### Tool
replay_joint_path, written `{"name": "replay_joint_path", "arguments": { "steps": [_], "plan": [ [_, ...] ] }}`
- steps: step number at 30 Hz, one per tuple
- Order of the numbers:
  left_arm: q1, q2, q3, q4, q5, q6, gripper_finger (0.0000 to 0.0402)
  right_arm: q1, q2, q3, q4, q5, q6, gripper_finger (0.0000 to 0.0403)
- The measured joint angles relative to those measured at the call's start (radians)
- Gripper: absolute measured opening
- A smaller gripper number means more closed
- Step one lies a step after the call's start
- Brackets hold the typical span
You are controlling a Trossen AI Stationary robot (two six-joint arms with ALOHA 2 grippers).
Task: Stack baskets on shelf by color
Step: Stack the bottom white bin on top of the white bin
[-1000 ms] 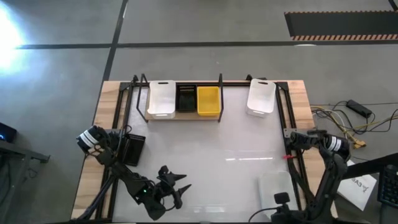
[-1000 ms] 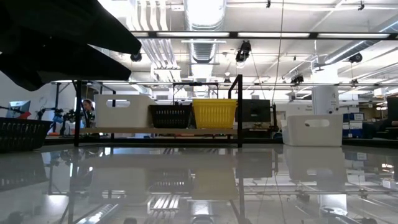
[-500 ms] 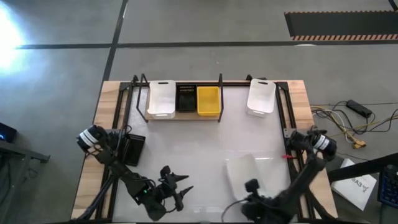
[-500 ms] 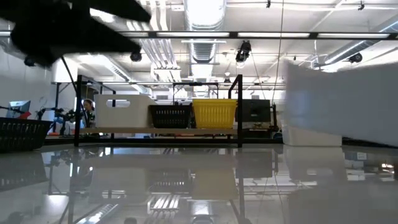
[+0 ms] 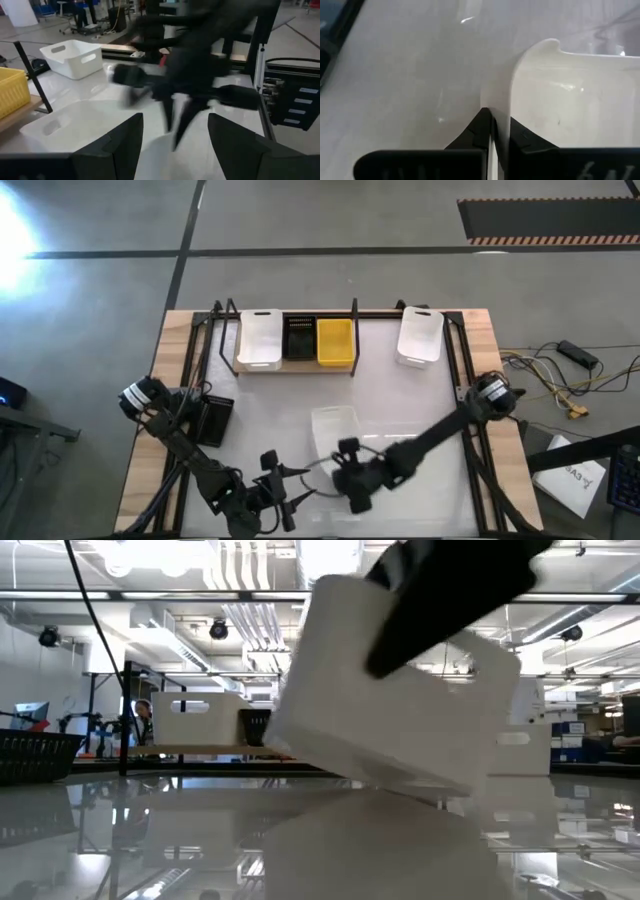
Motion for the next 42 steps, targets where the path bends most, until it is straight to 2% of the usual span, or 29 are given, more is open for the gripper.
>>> {"name": "replay_joint_path", "arguments": {
  "steps": [4, 7, 11, 17, 22, 26, 30, 33, 35, 37, 42],
  "plan": [
    [-0.003, 0.000, 0.000, -0.001, 0.001, 0.000, 0.0208, -0.072, 0.000, -0.007, 0.053, -0.101, -0.028, 0.0009],
    [-0.003, 0.000, -0.001, -0.001, 0.002, -0.001, 0.0208, -0.108, 0.000, -0.015, 0.096, -0.139, -0.042, 0.0020],
    [-0.003, 0.000, -0.001, -0.001, 0.003, -0.001, 0.0208, -0.136, 0.000, -0.026, 0.139, -0.176, -0.047, 0.0058],
    [-0.003, 0.000, -0.002, -0.001, 0.007, -0.005, 0.0208, -0.139, -0.020, -0.032, 0.128, -0.166, -0.073, 0.0120],
    [-0.003, 0.000, -0.002, 0.000, 0.016, -0.026, 0.0208, -0.055, -0.142, -0.093, 0.100, 0.011, -0.056, 0.0127],
    [0.022, 0.022, 0.002, 0.010, 0.025, -0.026, 0.0208, 0.081, -0.244, -0.214, 0.088, 0.173, 0.062, 0.0113],
    [0.096, 0.052, 0.010, 0.023, 0.193, -0.026, 0.0208, 0.247, -0.318, -0.336, 0.128, 0.329, 0.216, 0.0098],
    [0.164, 0.068, 0.057, 0.012, 0.331, -0.011, 0.0208, 0.355, -0.341, -0.416, 0.150, 0.407, 0.312, 0.0088],
    [0.209, 0.082, 0.104, -0.055, 0.405, 0.002, 0.0208, 0.407, -0.350, -0.450, 0.153, 0.465, 0.376, 0.0082],
    [0.247, 0.099, 0.159, -0.196, 0.464, -0.001, 0.0208, 0.445, -0.353, -0.474, 0.154, 0.518, 0.435, 0.0076],
    [0.309, 0.161, 0.291, -0.455, 0.580, -0.003, 0.0208, 0.490, -0.348, -0.513, 0.157, 0.574, 0.522, 0.0065]
  ]
}}
